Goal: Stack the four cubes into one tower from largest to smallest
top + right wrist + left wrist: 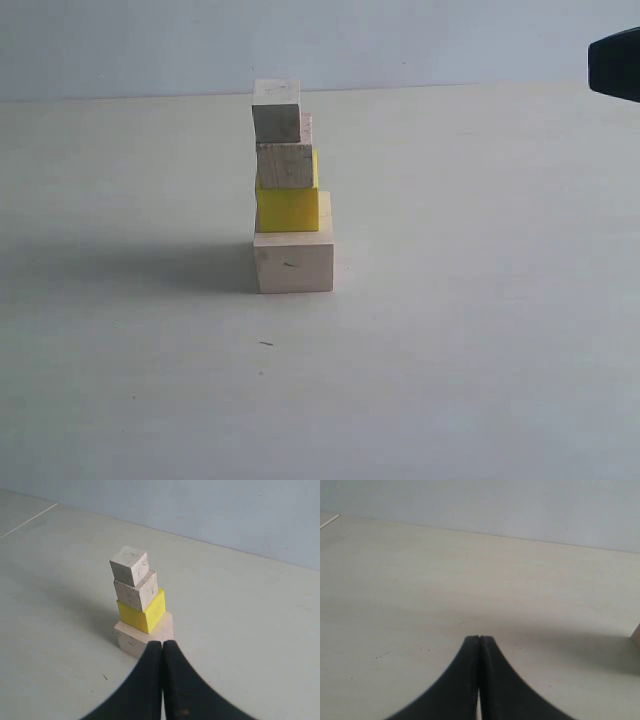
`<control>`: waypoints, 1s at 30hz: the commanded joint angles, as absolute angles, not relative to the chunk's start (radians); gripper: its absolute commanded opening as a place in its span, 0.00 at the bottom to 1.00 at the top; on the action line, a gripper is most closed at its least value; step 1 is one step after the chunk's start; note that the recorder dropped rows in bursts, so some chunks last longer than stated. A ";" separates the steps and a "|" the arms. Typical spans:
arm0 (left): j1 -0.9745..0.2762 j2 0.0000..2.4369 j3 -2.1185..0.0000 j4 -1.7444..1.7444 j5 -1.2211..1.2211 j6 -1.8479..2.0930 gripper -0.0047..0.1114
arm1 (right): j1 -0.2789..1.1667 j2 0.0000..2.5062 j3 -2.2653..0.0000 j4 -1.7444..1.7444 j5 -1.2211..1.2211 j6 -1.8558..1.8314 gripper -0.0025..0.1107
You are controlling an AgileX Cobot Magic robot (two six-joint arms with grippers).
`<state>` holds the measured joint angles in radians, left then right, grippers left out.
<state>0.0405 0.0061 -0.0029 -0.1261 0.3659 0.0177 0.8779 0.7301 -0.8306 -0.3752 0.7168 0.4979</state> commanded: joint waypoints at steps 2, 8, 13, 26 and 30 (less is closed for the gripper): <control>0.035 0.000 0.000 -0.122 0.359 0.023 0.04 | 0.879 0.723 -0.825 -0.376 0.707 0.498 0.02; 0.035 0.000 0.000 -0.122 0.359 0.023 0.04 | 0.879 0.723 -0.825 -0.376 0.707 0.498 0.02; 0.035 0.000 0.000 -0.122 0.359 0.023 0.04 | 0.879 0.723 -0.825 -0.376 0.707 0.498 0.02; 0.035 0.000 0.000 -0.122 0.359 0.023 0.04 | 0.391 0.687 -0.823 0.013 0.678 0.211 0.02; 0.035 0.000 0.000 -0.122 0.359 0.023 0.04 | 0.075 0.545 -0.730 0.415 0.637 -0.308 0.02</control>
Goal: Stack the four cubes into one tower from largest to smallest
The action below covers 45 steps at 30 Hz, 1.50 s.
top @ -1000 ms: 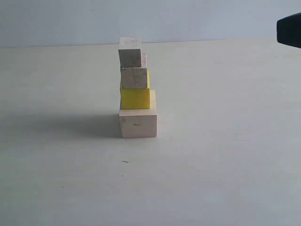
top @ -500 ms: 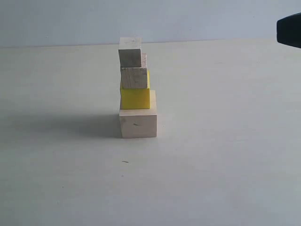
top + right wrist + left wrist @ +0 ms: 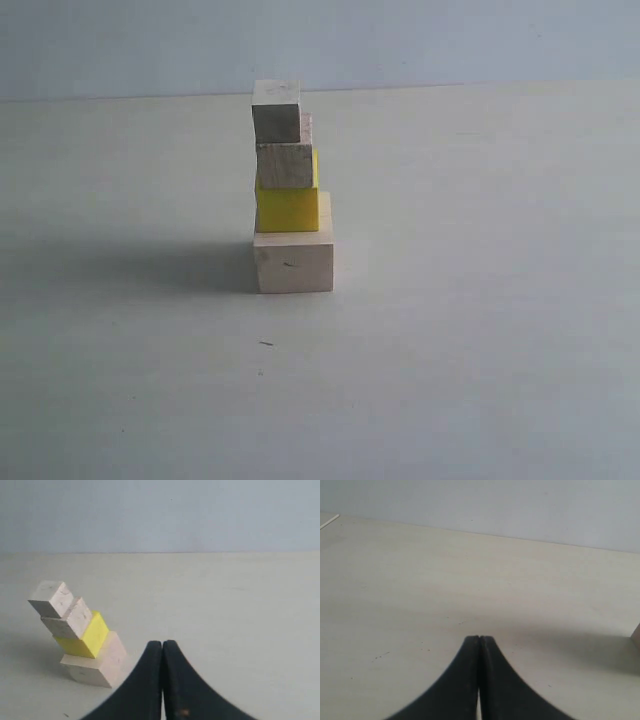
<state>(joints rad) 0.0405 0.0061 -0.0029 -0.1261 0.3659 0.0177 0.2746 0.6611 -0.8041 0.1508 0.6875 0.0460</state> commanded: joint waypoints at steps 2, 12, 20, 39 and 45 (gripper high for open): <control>0.035 0.000 0.000 -0.122 0.359 0.023 0.04 | -0.025 0.428 -0.656 0.430 0.563 -0.349 0.02; 0.035 0.000 0.000 -0.122 0.359 0.023 0.04 | -0.115 0.013 -0.274 0.389 0.403 -0.361 0.02; 0.035 0.000 0.000 -0.122 0.359 0.023 0.04 | -0.115 0.013 -0.177 0.387 0.363 -0.357 0.02; 0.035 0.000 0.000 -0.122 0.359 0.023 0.04 | -0.046 0.000 -0.081 0.130 0.371 -0.086 0.02; 0.035 0.000 0.000 -0.122 0.359 0.023 0.04 | -0.046 0.000 0.000 0.130 0.349 -0.051 0.02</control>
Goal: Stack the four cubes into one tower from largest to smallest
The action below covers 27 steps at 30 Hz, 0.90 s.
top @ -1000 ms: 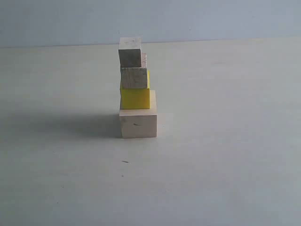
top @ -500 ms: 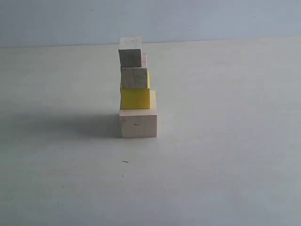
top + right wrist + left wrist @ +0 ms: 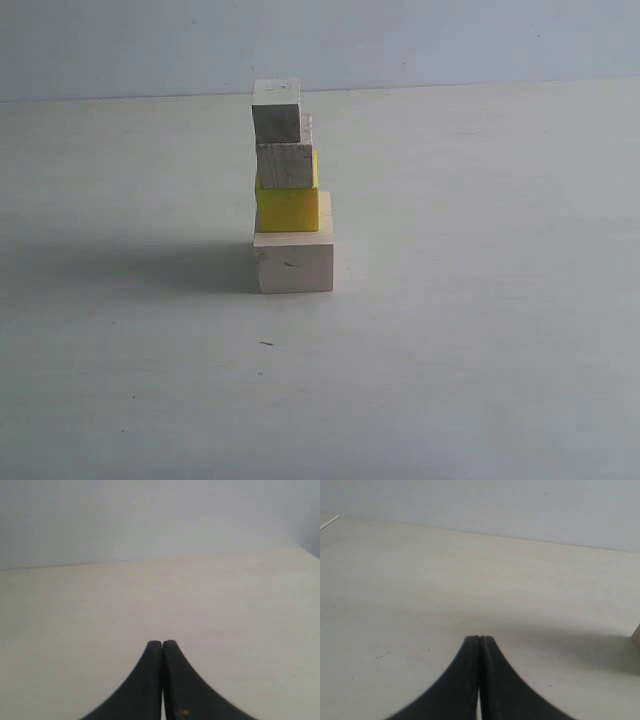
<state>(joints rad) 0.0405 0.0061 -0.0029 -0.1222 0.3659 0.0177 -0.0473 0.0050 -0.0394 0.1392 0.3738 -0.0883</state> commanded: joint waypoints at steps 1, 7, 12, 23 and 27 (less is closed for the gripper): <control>0.035 0.000 0.000 -0.122 0.359 0.023 0.04 | -0.046 0.000 0.000 0.130 0.339 -0.039 0.02; 0.035 0.000 0.000 -0.122 0.359 0.023 0.04 | -0.046 0.000 0.000 0.118 0.342 -0.078 0.02; 0.035 0.000 0.000 -0.122 0.359 0.023 0.04 | -0.046 0.000 0.000 0.116 0.340 -0.136 0.02; 0.035 0.000 0.000 -0.122 0.359 0.023 0.04 | -0.046 0.000 0.000 0.120 0.340 -0.166 0.02; 0.035 0.000 0.000 -0.122 0.359 0.023 0.04 | -0.046 0.000 0.000 0.120 0.340 -0.165 0.02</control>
